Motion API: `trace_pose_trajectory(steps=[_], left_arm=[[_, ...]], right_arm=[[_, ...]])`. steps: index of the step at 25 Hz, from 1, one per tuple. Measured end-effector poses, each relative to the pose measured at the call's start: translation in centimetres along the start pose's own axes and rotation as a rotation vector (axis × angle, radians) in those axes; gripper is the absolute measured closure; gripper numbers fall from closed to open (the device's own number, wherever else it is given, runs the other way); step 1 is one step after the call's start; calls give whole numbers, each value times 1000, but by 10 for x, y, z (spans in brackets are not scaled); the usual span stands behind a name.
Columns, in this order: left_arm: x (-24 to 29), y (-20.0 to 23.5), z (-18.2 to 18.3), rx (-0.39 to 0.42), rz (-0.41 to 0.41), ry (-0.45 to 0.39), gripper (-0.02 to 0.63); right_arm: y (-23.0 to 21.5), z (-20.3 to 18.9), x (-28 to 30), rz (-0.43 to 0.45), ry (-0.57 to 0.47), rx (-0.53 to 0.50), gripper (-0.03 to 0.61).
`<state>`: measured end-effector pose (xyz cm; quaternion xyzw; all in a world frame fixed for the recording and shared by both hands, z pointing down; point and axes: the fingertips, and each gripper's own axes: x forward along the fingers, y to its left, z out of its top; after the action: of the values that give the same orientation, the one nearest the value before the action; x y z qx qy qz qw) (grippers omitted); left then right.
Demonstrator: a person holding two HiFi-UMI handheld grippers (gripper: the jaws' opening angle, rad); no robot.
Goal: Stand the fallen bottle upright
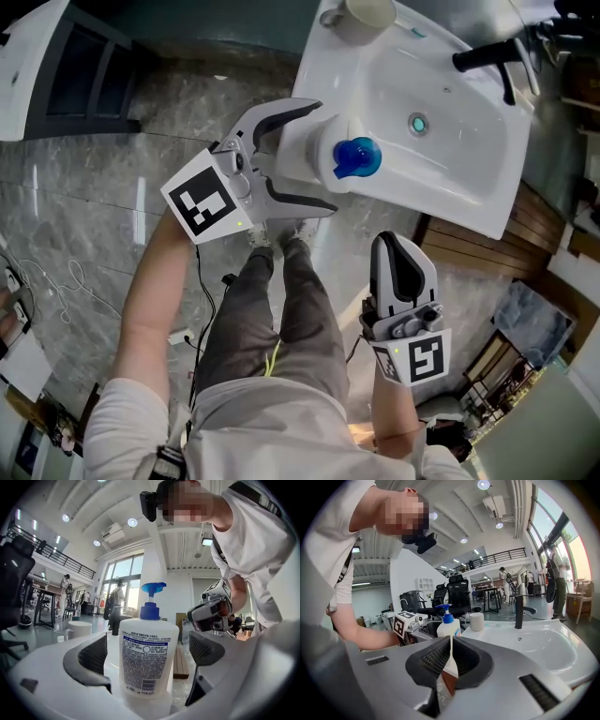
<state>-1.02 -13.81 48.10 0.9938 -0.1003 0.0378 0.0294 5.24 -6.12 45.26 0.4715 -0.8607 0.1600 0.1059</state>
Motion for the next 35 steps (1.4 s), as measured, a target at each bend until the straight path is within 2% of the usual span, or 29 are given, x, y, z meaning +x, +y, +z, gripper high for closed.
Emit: trace_pose_trajectory(steps=[9,11,15,21,24,25,26,27,28,31,35], left_arm=[[-27,-25,14,-109,103,13,77],[-32,-34,18,-101,119,23,77],[-44,-40,32,-111,208,16,80],[-43,-65,54,-85,223,54,83],[-44,-69,63,-71,275,61,92],[-46,-68,67,-70,309,54,107],[-50,-66,72,-72,351,43,186],[-54,-64,76,-78,393,32,370],[-57,-63,79,-88,424,27,440],[-56,-61,84,-86,455,46,450],[-51,-62,94,-36,482,88,522]], right_arm=[[18,35,-28,-6,-42,-29,537],[25,43,-34,-7,-55,-35,537],[39,63,-50,-6,-80,-48,537],[50,89,-79,-11,-114,-67,537],[54,99,-91,-13,-127,-77,537],[55,103,-95,-13,-134,-80,537],[56,106,-99,-14,-140,-83,537],[56,110,-103,-14,-147,-85,537],[56,113,-107,-15,-152,-87,537],[52,121,-116,-16,-157,-95,537],[49,129,-123,-14,-161,-102,537]])
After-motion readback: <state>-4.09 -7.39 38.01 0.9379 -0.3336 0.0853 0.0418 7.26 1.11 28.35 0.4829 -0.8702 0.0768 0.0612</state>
